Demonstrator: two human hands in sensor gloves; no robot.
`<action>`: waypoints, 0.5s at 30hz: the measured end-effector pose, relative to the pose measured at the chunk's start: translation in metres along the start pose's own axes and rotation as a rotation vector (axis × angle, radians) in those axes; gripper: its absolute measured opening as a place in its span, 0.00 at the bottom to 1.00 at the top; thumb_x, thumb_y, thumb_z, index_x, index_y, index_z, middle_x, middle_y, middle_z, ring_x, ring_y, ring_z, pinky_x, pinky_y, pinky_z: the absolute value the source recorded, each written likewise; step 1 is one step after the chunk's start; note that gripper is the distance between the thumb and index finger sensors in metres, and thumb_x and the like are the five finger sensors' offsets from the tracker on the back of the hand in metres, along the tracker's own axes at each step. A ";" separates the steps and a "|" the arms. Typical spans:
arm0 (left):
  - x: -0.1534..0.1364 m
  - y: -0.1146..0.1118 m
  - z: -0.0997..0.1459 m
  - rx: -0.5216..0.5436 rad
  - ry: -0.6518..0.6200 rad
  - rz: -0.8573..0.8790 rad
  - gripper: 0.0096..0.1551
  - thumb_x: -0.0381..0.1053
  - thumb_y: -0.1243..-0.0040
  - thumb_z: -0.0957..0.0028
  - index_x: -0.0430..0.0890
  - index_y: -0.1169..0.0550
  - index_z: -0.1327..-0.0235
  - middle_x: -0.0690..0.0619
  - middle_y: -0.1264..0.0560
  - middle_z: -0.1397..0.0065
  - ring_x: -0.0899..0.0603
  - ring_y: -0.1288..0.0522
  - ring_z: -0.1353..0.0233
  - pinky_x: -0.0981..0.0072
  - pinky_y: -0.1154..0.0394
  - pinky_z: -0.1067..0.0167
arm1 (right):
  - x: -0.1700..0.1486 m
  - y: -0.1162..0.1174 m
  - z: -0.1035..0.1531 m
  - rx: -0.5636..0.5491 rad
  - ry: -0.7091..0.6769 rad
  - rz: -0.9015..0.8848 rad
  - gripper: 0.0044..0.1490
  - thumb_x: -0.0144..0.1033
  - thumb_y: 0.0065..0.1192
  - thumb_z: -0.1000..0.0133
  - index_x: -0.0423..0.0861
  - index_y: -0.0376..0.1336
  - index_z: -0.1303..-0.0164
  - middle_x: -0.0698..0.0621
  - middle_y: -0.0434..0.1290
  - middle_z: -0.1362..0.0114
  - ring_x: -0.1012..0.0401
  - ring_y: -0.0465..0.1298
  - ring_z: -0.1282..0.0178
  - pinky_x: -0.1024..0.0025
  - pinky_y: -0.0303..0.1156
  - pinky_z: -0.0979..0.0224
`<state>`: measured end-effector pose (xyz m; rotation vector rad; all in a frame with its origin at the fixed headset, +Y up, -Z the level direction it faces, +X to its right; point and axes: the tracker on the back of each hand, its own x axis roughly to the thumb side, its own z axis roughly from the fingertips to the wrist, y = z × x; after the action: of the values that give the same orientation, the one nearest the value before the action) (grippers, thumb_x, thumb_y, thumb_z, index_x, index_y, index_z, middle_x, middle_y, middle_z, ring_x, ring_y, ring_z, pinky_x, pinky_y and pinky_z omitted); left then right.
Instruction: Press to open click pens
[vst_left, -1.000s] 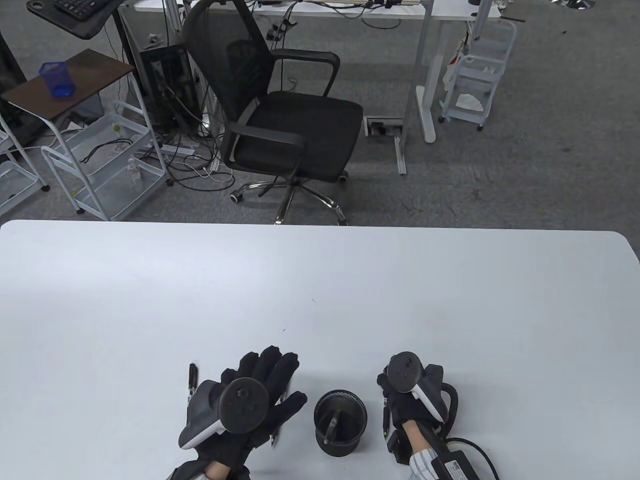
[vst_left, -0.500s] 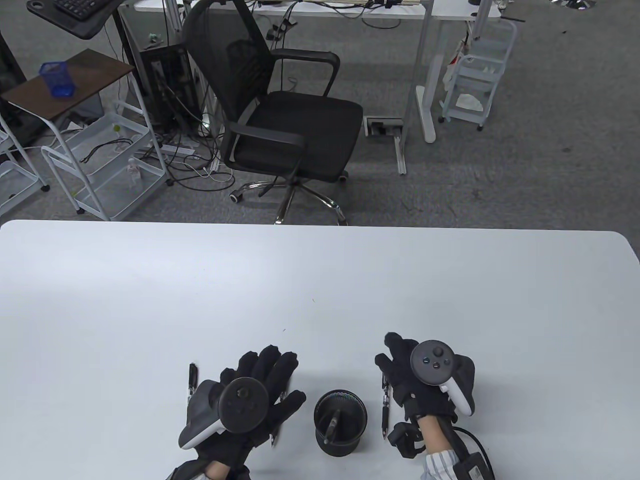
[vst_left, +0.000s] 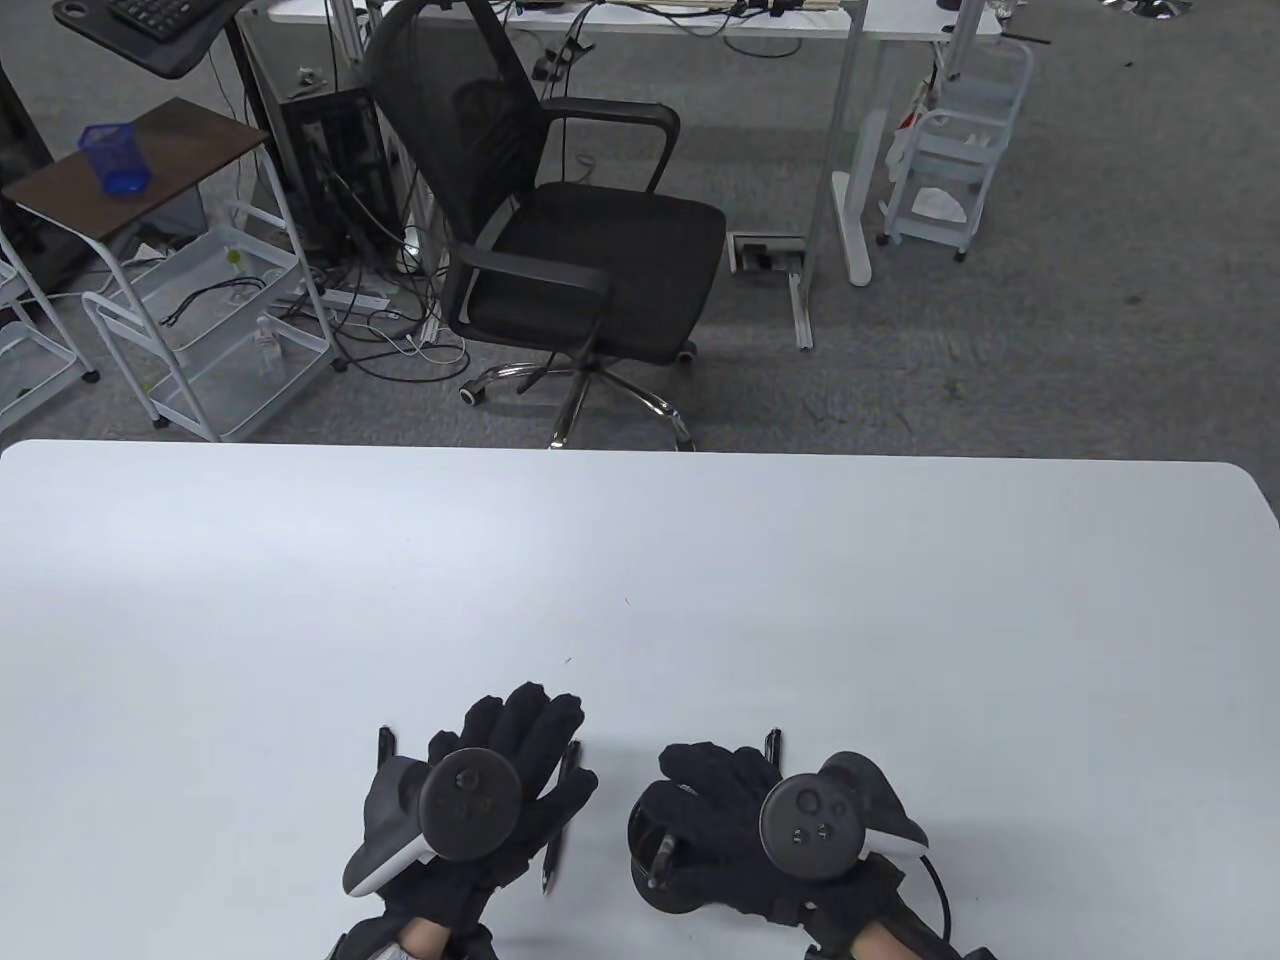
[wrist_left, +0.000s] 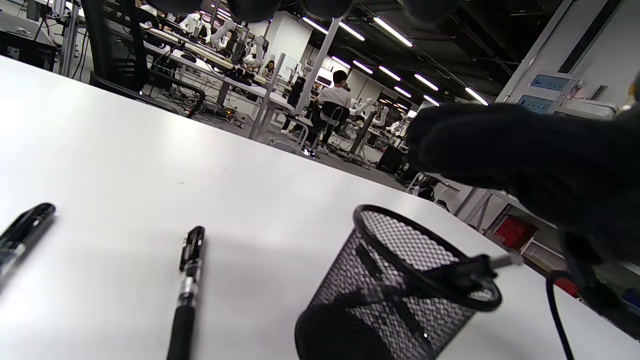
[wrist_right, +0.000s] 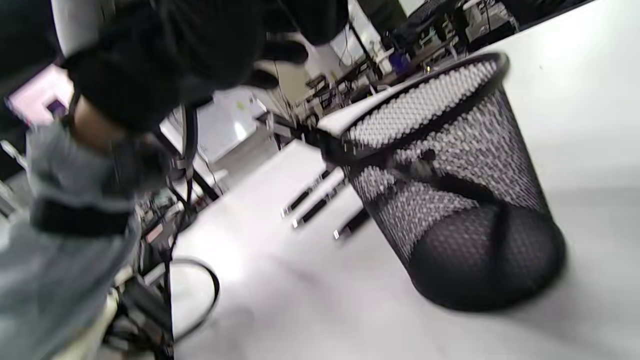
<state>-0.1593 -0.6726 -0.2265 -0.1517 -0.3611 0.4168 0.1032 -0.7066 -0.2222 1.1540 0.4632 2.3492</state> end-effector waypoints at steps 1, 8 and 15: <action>0.000 0.000 0.000 -0.001 0.000 0.000 0.39 0.66 0.60 0.23 0.50 0.47 0.05 0.36 0.51 0.05 0.19 0.52 0.13 0.14 0.52 0.27 | 0.001 0.003 0.000 0.004 0.001 0.016 0.54 0.49 0.64 0.36 0.35 0.48 0.08 0.29 0.34 0.09 0.33 0.33 0.14 0.31 0.27 0.22; 0.000 -0.001 0.000 -0.008 0.000 0.000 0.39 0.66 0.60 0.24 0.50 0.47 0.05 0.36 0.51 0.05 0.19 0.51 0.13 0.14 0.52 0.28 | 0.009 0.024 -0.009 -0.102 0.006 0.177 0.47 0.50 0.65 0.37 0.39 0.57 0.12 0.30 0.39 0.09 0.33 0.35 0.15 0.30 0.27 0.23; 0.000 -0.001 0.000 -0.009 0.003 0.001 0.39 0.66 0.60 0.24 0.50 0.47 0.05 0.36 0.51 0.05 0.19 0.52 0.13 0.14 0.52 0.28 | 0.010 0.031 -0.008 -0.223 -0.003 0.254 0.45 0.49 0.68 0.39 0.31 0.65 0.21 0.32 0.48 0.10 0.34 0.42 0.14 0.29 0.32 0.22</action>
<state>-0.1588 -0.6734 -0.2266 -0.1612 -0.3605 0.4157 0.0829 -0.7270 -0.2054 1.1668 0.0511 2.5343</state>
